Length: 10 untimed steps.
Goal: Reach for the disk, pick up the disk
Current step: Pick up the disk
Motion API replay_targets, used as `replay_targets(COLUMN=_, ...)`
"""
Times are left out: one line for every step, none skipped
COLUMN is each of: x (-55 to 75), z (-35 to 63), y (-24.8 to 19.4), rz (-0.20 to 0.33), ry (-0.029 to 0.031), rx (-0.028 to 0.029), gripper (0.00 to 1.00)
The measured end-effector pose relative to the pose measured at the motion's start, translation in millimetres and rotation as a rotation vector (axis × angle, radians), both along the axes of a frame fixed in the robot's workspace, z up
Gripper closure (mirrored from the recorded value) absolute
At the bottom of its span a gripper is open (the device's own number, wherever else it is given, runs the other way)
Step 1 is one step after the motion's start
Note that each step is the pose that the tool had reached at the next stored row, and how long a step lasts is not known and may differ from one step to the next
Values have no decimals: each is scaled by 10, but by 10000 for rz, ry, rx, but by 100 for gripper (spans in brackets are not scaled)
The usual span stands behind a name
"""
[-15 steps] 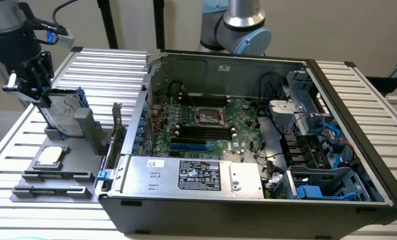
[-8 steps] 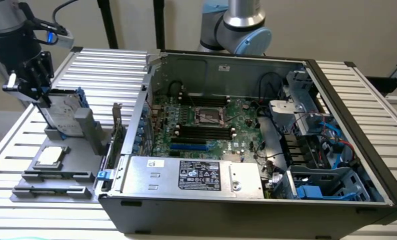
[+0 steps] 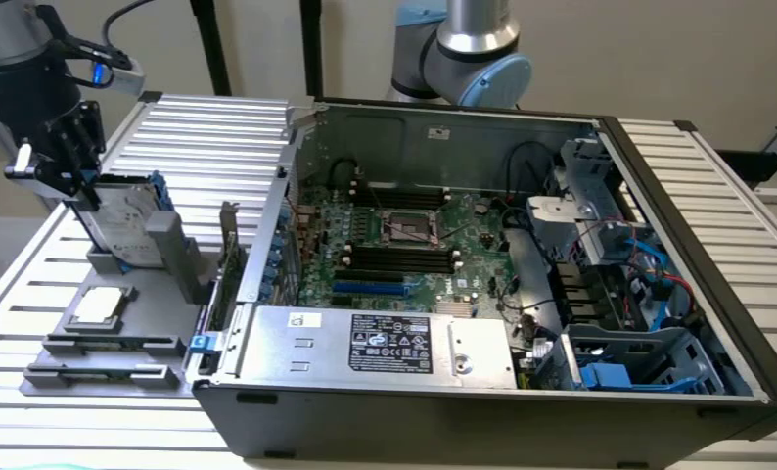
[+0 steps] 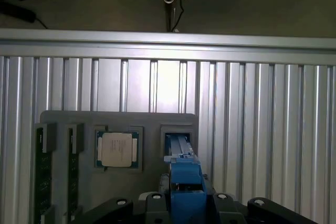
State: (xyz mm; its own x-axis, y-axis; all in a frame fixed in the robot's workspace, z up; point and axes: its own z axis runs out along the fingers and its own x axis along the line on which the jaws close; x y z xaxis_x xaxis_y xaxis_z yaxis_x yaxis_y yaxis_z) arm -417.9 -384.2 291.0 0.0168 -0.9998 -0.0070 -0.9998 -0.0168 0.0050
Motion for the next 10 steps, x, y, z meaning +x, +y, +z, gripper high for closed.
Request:
replay_targets(x=0, z=0, y=0, rz=0, ry=0, rx=0, gripper=67)
replay_targets(x=0, z=0, y=0, rz=0, ry=0, rx=0, gripper=67)
replay_targets(x=0, z=0, y=0, rz=0, ry=-1, rx=0, gripper=67)
replay_targets(x=-1, z=3, y=0, rz=0, ry=-2, rx=0, gripper=67)
replay_targets(x=0, z=9, y=0, rz=0, ry=-1, rx=0, gripper=67)
replay_targets(x=0, z=18, y=0, rz=-1, ry=-1, rx=0, gripper=67)
replay_targets(x=0, z=33, y=0, rz=0, ry=-1, rx=0, gripper=67)
replay_targets(x=0, z=48, y=0, rz=0, ry=0, rx=0, gripper=67)
replay_targets(x=0, z=64, y=0, rz=0, ry=-1, rx=1, gripper=67)
replay_targets(x=0, z=83, y=0, rz=0, ry=-1, rx=1, gripper=67)
